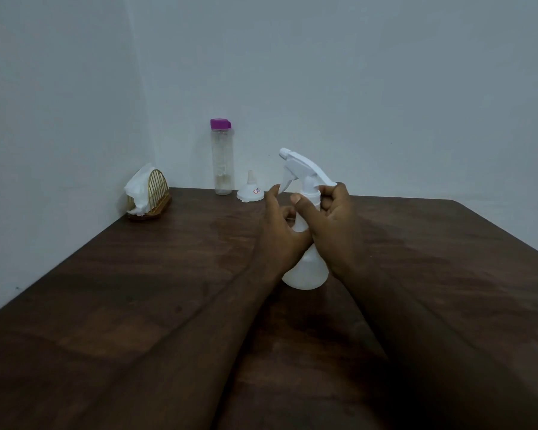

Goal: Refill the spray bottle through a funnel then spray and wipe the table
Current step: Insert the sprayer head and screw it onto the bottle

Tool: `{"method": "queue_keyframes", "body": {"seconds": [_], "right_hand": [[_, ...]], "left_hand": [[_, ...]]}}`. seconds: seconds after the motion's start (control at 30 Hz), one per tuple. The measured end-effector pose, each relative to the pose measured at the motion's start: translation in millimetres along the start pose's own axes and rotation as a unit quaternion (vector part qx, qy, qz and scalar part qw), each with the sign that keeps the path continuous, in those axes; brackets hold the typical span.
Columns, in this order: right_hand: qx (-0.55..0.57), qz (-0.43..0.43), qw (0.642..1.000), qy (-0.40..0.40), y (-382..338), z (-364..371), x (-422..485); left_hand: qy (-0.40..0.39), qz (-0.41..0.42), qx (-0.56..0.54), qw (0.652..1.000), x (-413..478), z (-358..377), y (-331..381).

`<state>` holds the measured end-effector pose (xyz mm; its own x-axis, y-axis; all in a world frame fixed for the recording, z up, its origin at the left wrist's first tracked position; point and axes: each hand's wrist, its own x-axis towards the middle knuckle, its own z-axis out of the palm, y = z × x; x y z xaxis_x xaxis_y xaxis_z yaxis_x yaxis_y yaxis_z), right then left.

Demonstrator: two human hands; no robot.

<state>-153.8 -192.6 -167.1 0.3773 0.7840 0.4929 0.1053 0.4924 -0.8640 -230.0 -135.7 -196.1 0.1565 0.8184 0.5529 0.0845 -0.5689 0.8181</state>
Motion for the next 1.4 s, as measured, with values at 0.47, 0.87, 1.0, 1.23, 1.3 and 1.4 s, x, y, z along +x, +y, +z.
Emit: {"method": "queue_keyframes", "body": {"seconds": [0.47, 0.87, 1.0, 1.23, 1.3, 1.4], "right_hand": [[-0.041, -0.022, 0.999, 0.013, 2.3, -0.1, -1.1], [-0.038, -0.018, 0.999, -0.014, -0.4, -2.4, 0.1], [-0.043, 0.002, 0.997, -0.056, -2.8, -7.3, 3.0], [-0.064, 0.012, 0.997, -0.034, -2.7, -7.0, 2.0], [-0.064, 0.013, 0.997, -0.033, -3.2, -6.7, 1.9], [-0.067, 0.009, 0.997, -0.042, -3.6, -7.3, 1.6]], "left_hand": [[0.000, 0.002, -0.006, 1.000, -1.8, -0.2, -0.3], [-0.001, 0.002, -0.011, 1.000, -2.3, -0.9, 0.3], [-0.013, -0.009, -0.016, 1.000, -3.1, -1.4, 1.1], [0.001, -0.002, -0.010, 1.000, -4.0, -2.4, 1.9], [-0.002, -0.002, -0.007, 1.000, -3.3, -2.9, 1.8], [-0.006, 0.000, -0.006, 1.000, -2.8, -2.8, 1.9]]}}
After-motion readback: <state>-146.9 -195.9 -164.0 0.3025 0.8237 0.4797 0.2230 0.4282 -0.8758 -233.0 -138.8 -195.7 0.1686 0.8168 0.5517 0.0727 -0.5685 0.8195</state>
